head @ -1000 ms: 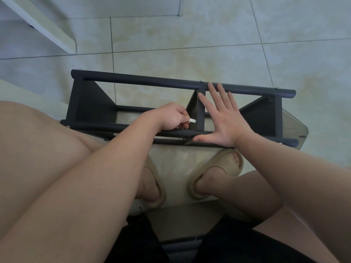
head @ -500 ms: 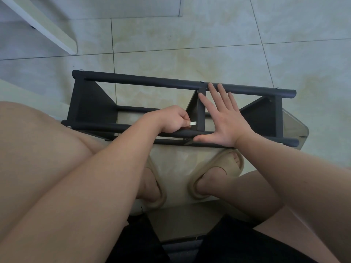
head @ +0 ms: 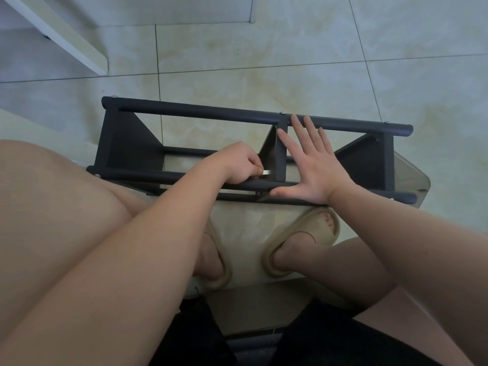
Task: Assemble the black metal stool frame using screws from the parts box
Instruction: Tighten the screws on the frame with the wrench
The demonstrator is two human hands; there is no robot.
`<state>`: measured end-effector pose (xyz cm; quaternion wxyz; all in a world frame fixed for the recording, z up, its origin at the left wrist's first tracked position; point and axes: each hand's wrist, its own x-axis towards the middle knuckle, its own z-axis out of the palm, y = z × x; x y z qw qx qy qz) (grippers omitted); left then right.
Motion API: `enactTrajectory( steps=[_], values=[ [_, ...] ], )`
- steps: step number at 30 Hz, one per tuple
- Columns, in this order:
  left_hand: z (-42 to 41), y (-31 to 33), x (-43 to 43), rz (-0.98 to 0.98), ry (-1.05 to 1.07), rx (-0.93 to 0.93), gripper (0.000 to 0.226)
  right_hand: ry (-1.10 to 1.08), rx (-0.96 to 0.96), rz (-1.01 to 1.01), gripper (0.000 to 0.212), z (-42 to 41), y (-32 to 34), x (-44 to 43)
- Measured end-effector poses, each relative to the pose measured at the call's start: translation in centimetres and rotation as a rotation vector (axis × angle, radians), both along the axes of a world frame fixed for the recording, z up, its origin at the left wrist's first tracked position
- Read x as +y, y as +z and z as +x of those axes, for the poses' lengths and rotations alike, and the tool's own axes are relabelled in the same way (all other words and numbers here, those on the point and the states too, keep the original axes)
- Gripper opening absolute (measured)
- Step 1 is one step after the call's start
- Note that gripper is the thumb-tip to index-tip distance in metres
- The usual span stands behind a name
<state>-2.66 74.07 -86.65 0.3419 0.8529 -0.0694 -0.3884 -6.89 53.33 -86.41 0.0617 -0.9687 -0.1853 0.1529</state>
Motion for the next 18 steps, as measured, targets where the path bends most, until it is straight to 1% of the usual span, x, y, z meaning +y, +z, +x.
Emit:
enactTrajectory(
  steps=[2,5,8,10,15,18],
  values=[
    [-0.2,0.0,-0.2,0.018,0.003,-0.06,0.026,-0.001,0.0,0.002,0.125,0.0,0.0,0.0],
    [-0.5,0.2,-0.7,0.029,-0.05,-0.149,0.018,0.001,-0.007,0.005,0.125,0.0,0.0,-0.1],
    [-0.3,0.4,-1.0,-0.007,-0.013,-0.185,0.02,0.004,-0.008,0.004,0.124,0.1,-0.1,-0.1],
    [0.0,0.4,-1.2,-0.066,0.062,-0.141,0.023,0.005,-0.01,0.002,0.124,0.1,-0.1,-0.1],
    [-0.3,-0.3,-1.9,-0.196,0.295,0.049,0.019,0.004,-0.014,0.01,0.123,0.0,-0.1,-0.1],
    [-0.3,-0.8,-1.9,-0.239,0.399,0.058,0.012,-0.002,-0.017,0.02,0.124,0.0,-0.1,-0.1]
  ],
)
